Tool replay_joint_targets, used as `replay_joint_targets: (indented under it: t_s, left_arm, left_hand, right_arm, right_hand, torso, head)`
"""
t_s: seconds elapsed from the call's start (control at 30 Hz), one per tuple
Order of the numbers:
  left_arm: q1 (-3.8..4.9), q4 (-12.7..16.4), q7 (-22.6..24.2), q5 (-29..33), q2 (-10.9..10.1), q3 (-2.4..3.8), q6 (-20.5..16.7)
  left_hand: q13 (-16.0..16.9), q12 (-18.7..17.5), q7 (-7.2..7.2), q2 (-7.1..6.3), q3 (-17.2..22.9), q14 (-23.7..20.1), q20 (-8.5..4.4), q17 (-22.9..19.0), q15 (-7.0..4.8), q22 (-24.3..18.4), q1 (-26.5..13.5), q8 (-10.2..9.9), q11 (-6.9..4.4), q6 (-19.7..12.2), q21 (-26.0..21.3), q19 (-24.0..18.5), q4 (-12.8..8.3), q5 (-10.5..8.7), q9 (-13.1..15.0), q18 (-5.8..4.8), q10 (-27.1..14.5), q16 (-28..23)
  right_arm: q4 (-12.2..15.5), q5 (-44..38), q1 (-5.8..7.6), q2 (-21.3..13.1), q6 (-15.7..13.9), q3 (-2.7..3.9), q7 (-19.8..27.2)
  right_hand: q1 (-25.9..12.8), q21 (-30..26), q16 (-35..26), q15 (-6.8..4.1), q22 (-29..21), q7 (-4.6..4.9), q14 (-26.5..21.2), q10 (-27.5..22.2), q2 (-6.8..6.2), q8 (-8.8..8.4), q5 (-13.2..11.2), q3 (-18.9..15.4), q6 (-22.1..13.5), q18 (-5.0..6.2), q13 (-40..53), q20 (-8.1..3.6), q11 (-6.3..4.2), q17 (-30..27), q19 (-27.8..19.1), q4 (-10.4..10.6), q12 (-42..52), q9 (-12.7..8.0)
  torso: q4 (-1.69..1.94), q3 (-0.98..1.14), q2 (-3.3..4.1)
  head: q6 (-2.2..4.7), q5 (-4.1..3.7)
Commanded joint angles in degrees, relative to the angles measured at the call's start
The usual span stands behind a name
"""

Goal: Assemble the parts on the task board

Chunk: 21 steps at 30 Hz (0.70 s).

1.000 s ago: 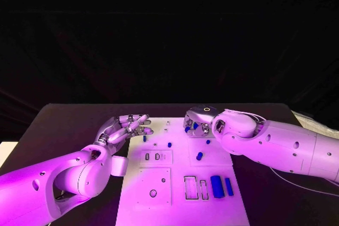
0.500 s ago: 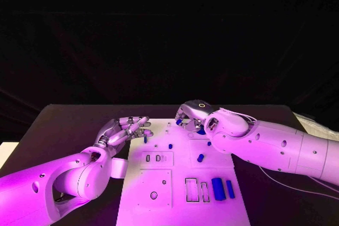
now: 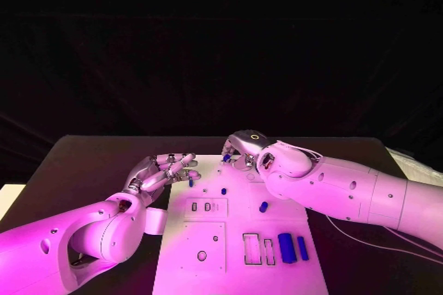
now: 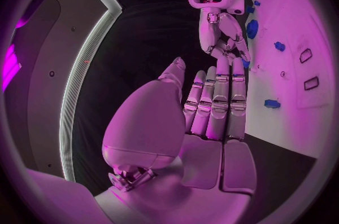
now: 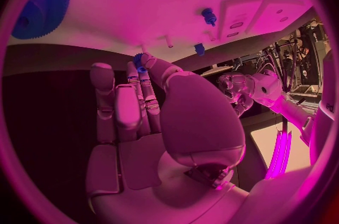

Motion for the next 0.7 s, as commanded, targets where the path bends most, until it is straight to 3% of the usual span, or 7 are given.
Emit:
replay_joint_targets:
  t_s: [0.03, 0.7]
  left_arm:
    - [0.08, 0.3, 0.2, -0.3, 0.0, 0.06, 1.0]
    - [0.10, 0.5, -0.1, -0.3, -0.1, 0.11, 0.6]
  left_hand:
    - [-0.1, -0.2, 0.29, 0.06, 0.0, 0.2, -0.09, 0.1, 0.01, -0.1, 0.4, -0.4, 0.27, -0.1, 0.2, 0.3, -0.5, -0.06, -0.1, 0.67, 0.0, -0.4]
    - [-0.1, -0.3, 0.35, 0.11, 0.0, 0.1, -0.06, 0.2, 0.08, -0.2, 0.5, -0.5, 0.32, -0.1, 0.1, 0.2, -0.6, -0.04, -0.1, 0.63, 0.0, -0.6]
  right_arm:
    - [-0.4, -0.2, 0.02, 0.5, 1.1, 0.01, -0.7]
    - [-2.4, 1.2, -0.03, 2.7, 4.0, -0.05, -1.8]
  right_hand:
    - [0.3, 0.4, 0.4, 0.17, 0.1, 0.30, 1.9, -0.4, -0.24, -0.14, 0.0, 0.6, -0.2, -0.84, 0.1, -0.06, 0.06, 0.1, -0.3, 0.3, 0.1, 0.1]
    - [-0.8, 0.4, 0.2, 0.35, -0.2, 0.44, 1.6, -1.3, -0.75, -0.42, 0.4, 0.7, -0.8, -0.75, 0.0, 0.20, 0.29, -0.4, -0.9, 1.0, 0.1, 0.0]
  torso:
    - [0.08, -0.05, 0.10]
    - [0.25, -0.03, 0.33]
  head:
    - [-0.09, -0.22]
    - [-0.25, -0.22]
